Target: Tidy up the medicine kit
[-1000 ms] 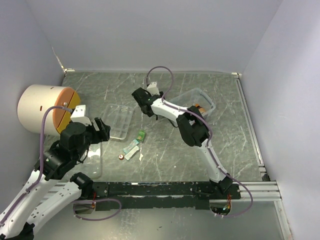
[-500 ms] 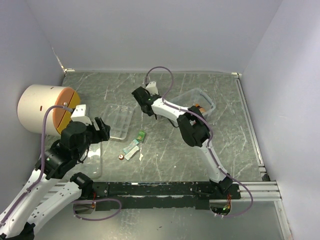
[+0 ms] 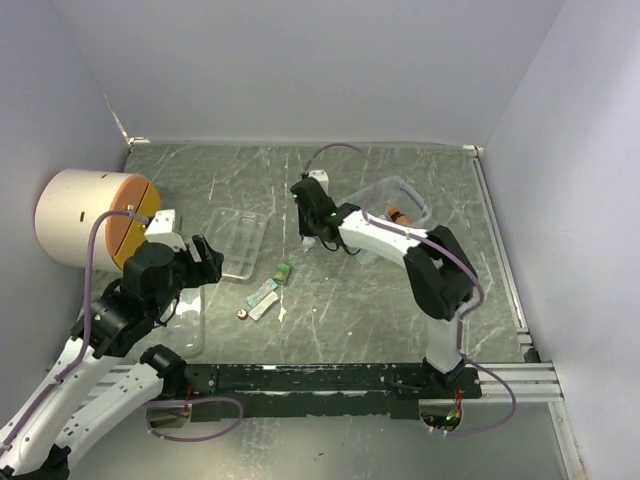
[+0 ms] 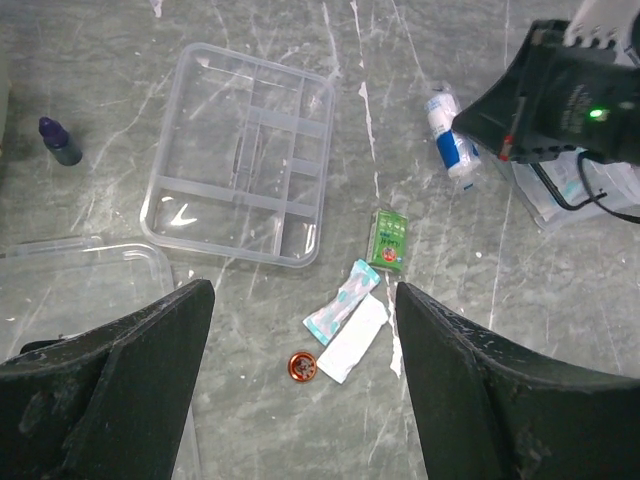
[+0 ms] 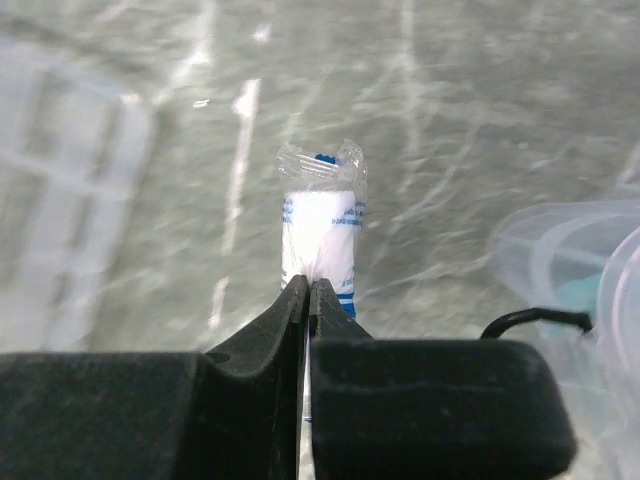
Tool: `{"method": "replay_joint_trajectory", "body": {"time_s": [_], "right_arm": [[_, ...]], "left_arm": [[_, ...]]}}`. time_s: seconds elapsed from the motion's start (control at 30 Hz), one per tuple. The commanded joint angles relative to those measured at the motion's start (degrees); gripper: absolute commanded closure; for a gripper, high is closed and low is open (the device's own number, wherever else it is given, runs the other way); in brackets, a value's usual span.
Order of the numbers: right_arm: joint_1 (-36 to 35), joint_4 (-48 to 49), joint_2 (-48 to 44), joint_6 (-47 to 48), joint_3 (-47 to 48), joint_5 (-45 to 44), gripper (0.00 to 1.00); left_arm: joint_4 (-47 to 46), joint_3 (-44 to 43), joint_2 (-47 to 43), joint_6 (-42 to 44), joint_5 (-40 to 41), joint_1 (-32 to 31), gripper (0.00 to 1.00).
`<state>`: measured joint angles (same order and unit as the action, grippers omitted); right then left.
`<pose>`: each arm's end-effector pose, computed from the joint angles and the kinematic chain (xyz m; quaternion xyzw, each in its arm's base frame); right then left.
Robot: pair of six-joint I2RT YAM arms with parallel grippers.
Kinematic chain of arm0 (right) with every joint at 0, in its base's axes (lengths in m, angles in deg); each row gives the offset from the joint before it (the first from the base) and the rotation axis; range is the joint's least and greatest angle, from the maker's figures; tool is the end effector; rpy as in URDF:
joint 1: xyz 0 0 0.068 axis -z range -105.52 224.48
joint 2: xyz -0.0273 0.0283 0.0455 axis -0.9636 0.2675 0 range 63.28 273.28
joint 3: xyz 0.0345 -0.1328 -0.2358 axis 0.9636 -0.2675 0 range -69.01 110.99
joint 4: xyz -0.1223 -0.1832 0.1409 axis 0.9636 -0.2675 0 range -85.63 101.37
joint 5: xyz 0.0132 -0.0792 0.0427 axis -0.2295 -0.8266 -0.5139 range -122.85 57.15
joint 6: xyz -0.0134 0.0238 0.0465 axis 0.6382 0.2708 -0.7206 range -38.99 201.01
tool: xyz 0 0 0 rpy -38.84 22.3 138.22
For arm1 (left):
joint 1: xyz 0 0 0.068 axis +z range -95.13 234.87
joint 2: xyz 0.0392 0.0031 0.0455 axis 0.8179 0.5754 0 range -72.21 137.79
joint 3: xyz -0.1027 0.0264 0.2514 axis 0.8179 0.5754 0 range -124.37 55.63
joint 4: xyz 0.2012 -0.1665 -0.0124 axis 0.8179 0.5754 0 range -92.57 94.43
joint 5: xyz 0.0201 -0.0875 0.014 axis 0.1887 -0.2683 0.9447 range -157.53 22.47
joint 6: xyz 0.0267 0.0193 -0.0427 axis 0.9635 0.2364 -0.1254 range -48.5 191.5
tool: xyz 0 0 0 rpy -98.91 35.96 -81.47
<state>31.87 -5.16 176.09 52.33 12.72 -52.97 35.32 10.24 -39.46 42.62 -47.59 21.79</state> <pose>0.3289 0.2859 0.2024 -0.0487 0.9189 0.0752 0.3842 0.1080 -0.0560 0.3227 -0.0621 0.8346 -0.1461 0.5274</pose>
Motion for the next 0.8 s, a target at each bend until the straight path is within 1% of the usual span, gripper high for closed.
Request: {"method": "replay_joint_trajectory", "body": {"time_s": [0.0,0.1,0.2,0.23,0.3,0.37,0.47,0.6,0.77], "right_arm": [[0.15,8.96,-8.34,-2.79,-6.02,13.90,1.00],[0.18,11.80,-13.07,-5.26,-11.24,20.21,1.00],[0.20,17.06,-17.69,-9.70,-17.26,26.08,1.00],[0.29,19.05,-19.35,-11.47,-19.47,27.64,1.00],[0.22,22.99,-22.32,-15.86,-23.48,29.32,1.00],[0.23,29.05,-24.85,-21.46,-29.24,31.57,1.00],[0.17,37.12,-27.61,-28.41,-34.65,32.99,1.00],[0.13,41.10,-29.06,-32.39,-37.20,33.76,1.00],[0.16,40.98,-30.34,-32.50,-37.17,33.71,1.00]], "left_arm": [[-1.98,0.55,0.37,0.78,-3.16,0.50,0.15],[-4.26,1.55,0.61,-1.21,-6.80,0.47,0.13],[-10.63,4.91,1.78,-6.85,-13.34,0.49,0.14],[-14.51,6.19,2.29,-10.01,-16.69,0.48,0.14],[-21.85,9.27,3.65,-15.39,-21.04,0.47,0.14],[-29.88,12.30,5.75,-19.91,-24.37,0.54,0.14],[-38.55,14.69,11.28,-24.29,-28.53,0.48,0.15],[-45.94,14.97,19.34,-27.28,-33.60,0.35,0.19],[-51.90,16.34,23.64,-30.74,-34.00,-0.22,0.26]]}}
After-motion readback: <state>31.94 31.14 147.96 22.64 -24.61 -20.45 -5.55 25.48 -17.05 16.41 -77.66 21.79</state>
